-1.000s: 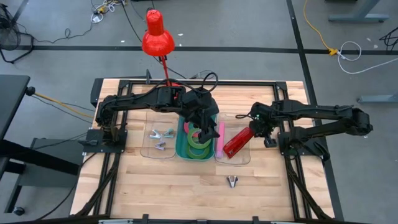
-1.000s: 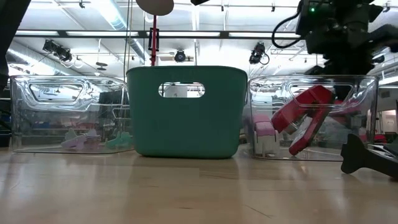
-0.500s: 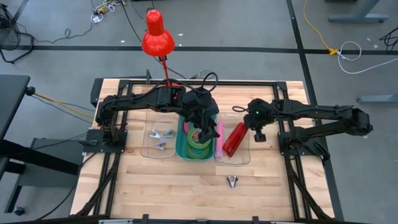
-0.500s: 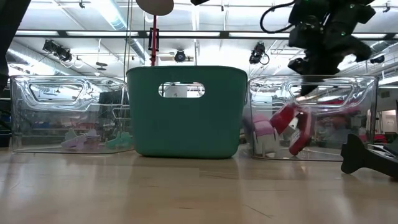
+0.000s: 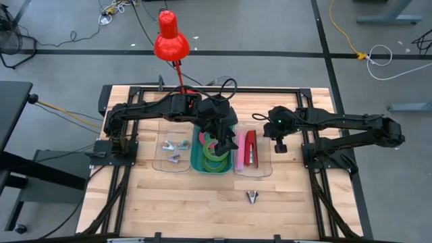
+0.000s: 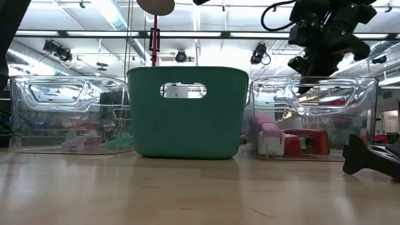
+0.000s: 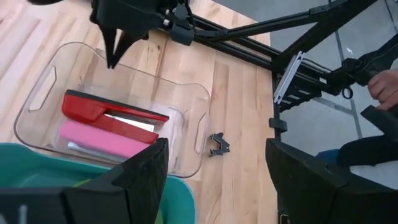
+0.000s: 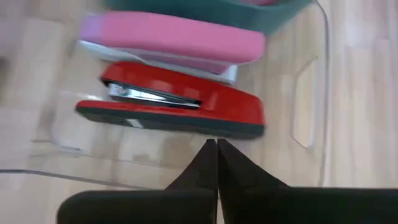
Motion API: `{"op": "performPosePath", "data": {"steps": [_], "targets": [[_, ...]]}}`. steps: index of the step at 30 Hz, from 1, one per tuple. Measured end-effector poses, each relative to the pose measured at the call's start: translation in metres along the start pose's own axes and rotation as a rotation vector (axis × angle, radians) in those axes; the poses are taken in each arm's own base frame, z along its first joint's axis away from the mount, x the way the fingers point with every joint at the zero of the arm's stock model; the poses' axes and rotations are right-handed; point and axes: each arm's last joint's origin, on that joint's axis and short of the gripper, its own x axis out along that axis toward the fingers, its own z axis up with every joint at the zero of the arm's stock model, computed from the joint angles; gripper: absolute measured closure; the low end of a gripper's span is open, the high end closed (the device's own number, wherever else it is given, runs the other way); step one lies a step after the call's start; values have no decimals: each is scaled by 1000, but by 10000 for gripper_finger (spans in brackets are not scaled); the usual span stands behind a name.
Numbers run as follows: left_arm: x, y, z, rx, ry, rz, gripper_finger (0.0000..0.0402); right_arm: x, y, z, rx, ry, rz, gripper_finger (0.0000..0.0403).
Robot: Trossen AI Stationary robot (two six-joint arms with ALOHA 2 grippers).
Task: Pick and place Stapler, Stapler remover, tape
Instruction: Put the black stapler remover into the left transparent bin
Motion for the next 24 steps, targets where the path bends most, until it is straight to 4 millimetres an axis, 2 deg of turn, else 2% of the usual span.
{"op": "performPosePath", "data": {"steps": [7,12,17,24], "targets": [[0,0,0,1,-3,10,133,-10,9,2,-30,-67,44,403],[-3,-2,0,4,-5,4,133,-22,19,3,11,-133,69,403],[-13,-9,-3,20,-11,24,133,-34,32,5,-10,-221,132,403],[-18,-26,-16,156,10,132,133,-48,49,15,-13,-378,197,403]]}}
